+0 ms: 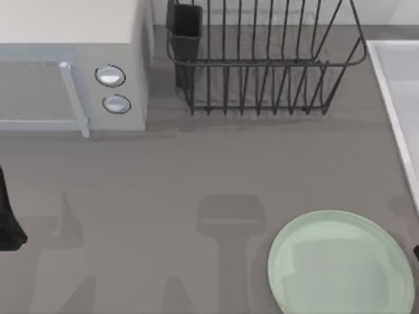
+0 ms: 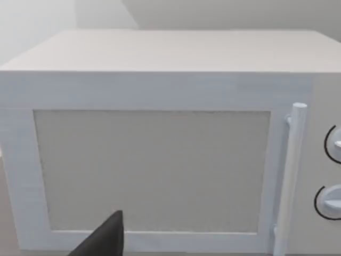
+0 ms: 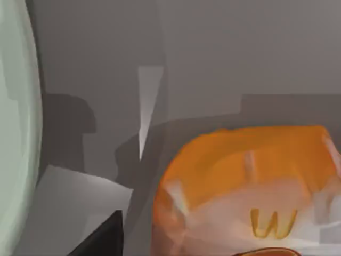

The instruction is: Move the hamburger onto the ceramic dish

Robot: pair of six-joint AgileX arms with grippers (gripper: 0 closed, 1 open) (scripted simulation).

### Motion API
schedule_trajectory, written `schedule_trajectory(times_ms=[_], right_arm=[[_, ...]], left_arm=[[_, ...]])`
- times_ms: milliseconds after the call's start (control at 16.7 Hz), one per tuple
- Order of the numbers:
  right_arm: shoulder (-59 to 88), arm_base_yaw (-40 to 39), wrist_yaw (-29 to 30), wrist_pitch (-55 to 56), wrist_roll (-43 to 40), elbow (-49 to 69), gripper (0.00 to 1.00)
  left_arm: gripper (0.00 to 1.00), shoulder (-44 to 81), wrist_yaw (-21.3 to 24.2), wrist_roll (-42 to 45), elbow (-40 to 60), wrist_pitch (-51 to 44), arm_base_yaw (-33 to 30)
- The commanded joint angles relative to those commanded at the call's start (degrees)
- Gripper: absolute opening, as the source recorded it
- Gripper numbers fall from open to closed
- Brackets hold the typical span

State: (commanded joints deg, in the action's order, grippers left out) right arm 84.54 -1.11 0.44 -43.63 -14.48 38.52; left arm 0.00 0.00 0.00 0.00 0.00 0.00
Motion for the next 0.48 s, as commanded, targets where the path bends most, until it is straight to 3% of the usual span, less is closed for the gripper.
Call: schedule_trajectory(times_ms=[240,480], right_arm=[[4.7,0.0,0.0,9.2,0.1,-4.6,1.00],[5.5,0.0,0.0,10.5,0.1,-5.3,1.00]], left_arm=[[1.00,0.0,0.0,0.0,0.0,0.0,0.0],[1.00,0.0,0.0,0.0,0.0,0.0,0.0]])
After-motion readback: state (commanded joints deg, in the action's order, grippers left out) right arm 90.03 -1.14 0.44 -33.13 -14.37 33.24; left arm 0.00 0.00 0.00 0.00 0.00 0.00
